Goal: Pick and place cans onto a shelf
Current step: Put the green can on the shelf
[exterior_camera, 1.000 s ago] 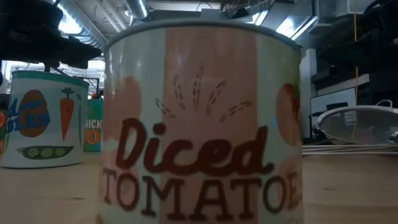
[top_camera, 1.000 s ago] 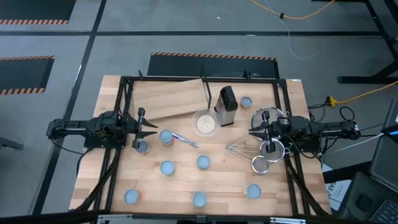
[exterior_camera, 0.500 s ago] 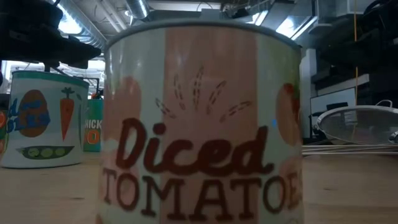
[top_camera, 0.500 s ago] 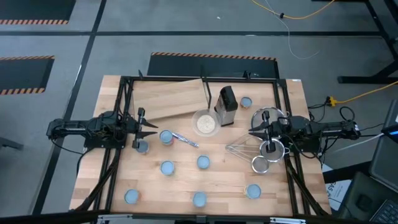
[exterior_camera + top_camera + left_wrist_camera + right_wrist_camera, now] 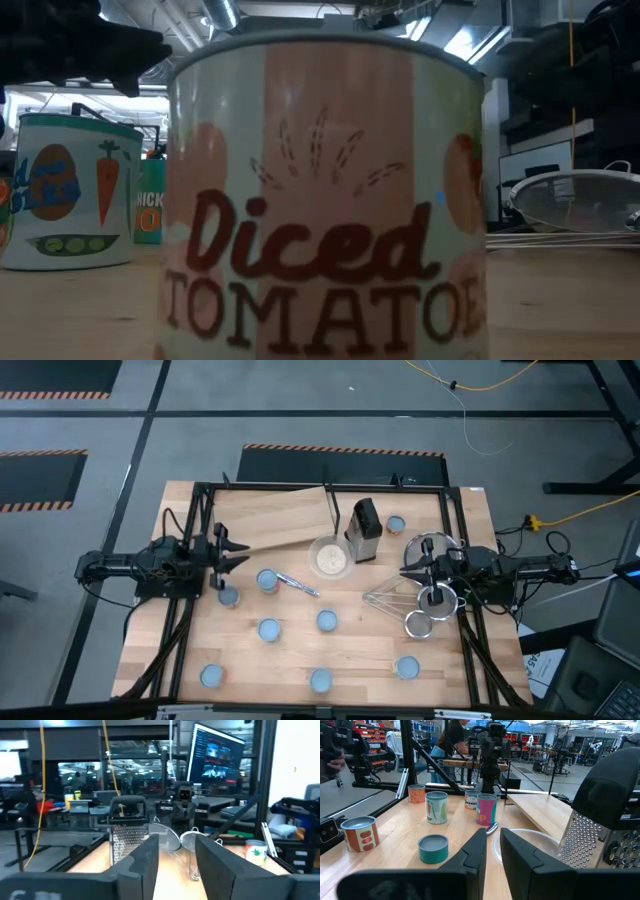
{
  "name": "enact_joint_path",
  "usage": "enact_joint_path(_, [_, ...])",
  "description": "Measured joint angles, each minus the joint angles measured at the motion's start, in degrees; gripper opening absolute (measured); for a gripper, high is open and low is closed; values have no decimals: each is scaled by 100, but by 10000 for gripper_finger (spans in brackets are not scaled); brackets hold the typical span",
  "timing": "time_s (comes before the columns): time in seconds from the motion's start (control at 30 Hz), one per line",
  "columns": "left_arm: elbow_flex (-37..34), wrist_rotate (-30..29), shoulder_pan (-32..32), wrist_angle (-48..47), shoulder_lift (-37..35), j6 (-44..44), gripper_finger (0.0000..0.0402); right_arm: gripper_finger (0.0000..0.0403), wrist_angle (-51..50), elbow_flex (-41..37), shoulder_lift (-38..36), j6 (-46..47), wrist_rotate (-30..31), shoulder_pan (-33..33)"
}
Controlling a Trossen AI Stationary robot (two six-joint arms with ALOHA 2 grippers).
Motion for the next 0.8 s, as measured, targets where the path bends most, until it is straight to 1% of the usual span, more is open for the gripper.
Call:
enact_joint_path(0.1, [0,-121,1,5,0,-122,144,61,-1,0,-1,0,0,1])
enact_joint_path(0.2, [0,-123,0,138,0,-136,160,61,1,0,0,0,0,-1])
enact_joint_path(0.43, [2,-163,0,738,30,-1,166,61,1,0,-1,0,0,-1])
enact_joint_path(0.6, [5,-161,0,1094,327,14,166,61,1,0,0,0,0,0])
enact_joint_path(0.8, [160,-156,0,1327,938,15,166,61,1,0,1,0,0,-1])
